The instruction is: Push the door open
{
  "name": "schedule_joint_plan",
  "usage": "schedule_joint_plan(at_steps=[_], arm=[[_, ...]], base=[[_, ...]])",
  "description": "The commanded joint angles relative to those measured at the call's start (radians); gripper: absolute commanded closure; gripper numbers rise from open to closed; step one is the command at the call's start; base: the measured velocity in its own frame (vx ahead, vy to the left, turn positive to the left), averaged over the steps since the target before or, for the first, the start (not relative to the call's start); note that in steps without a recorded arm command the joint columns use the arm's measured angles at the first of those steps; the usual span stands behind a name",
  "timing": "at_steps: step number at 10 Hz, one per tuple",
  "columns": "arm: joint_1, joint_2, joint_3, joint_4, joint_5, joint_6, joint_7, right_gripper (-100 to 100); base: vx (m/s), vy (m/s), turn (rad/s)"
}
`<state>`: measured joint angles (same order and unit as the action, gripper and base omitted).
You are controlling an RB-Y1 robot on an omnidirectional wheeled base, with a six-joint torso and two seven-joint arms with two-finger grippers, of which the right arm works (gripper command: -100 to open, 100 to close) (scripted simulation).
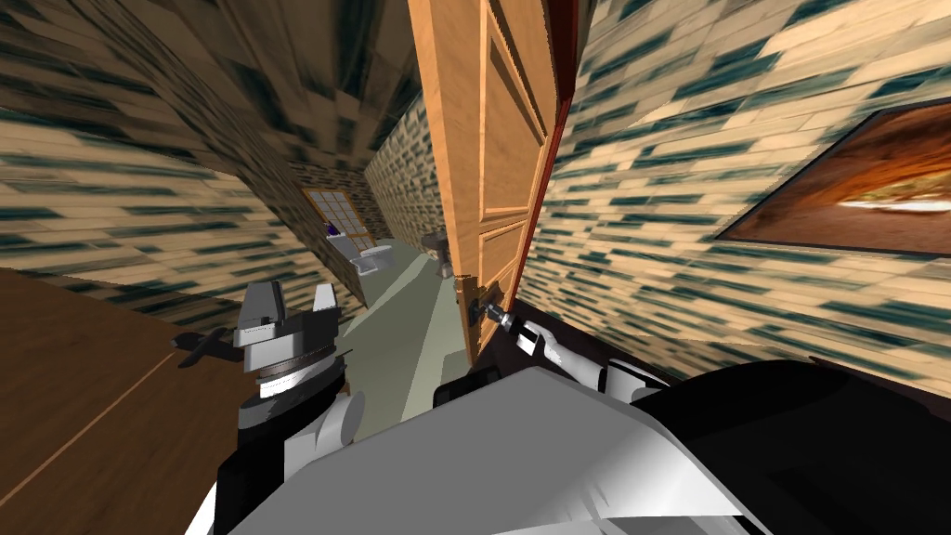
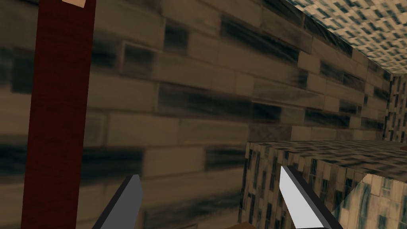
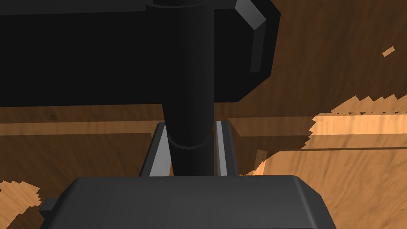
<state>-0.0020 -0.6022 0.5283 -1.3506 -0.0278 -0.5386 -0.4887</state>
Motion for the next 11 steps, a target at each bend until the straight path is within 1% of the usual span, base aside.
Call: schedule_joint_plan(at_steps=[1, 2, 4, 10, 11], arm=[[-0.018, 0.013, -0.022, 0.012, -0.004, 0.005, 0.008, 100], [-0.030, 0.029, -0.044, 0.032, -0.007, 0.014, 0.021, 100], [-0.044, 0.049, -0.070, 0.055, -0.010, 0.024, 0.035, 100], [-0.093, 0.119, -0.162, 0.140, -0.020, 0.060, 0.088, 100], [-0.093, 0.119, -0.162, 0.140, -0.020, 0.060, 0.088, 100]], base=[[0.099, 0.142, -0.022], [0.121, 0.146, -0.014], [0.119, 0.153, 0.008], [0.090, 0.101, -0.007], [0.062, 0.051, -0.005]])
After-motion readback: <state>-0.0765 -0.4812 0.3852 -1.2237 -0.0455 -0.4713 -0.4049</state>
